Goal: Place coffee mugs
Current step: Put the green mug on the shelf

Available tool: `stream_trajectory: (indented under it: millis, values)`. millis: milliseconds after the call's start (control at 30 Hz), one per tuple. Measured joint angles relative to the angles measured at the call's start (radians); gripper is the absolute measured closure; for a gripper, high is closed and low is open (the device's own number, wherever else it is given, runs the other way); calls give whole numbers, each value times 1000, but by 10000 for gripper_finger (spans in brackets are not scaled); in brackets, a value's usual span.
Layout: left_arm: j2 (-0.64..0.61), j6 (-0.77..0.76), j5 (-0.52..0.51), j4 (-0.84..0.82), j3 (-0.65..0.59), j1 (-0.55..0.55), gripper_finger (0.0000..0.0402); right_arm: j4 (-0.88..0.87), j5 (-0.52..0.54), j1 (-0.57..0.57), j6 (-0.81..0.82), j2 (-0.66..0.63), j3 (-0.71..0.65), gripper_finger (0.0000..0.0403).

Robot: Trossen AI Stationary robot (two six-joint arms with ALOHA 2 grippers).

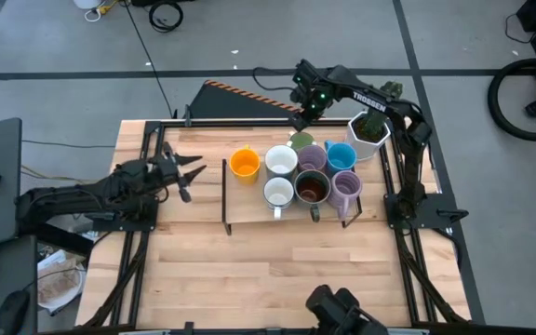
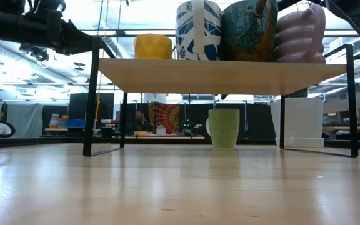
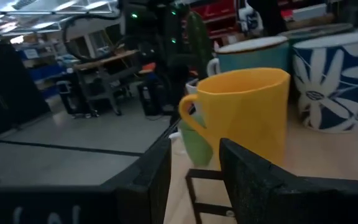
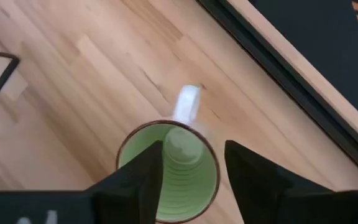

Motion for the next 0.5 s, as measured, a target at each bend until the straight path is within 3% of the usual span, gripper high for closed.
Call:
stream_trajectory:
  millis: [200,500]
  values:
    - [-63,-70,1,-65,0,3,260,37,3,-8,62,1,-5,219]
    - [-68,-200,0,-124,0,3,260,11,-26,30,68,35,-6,243]
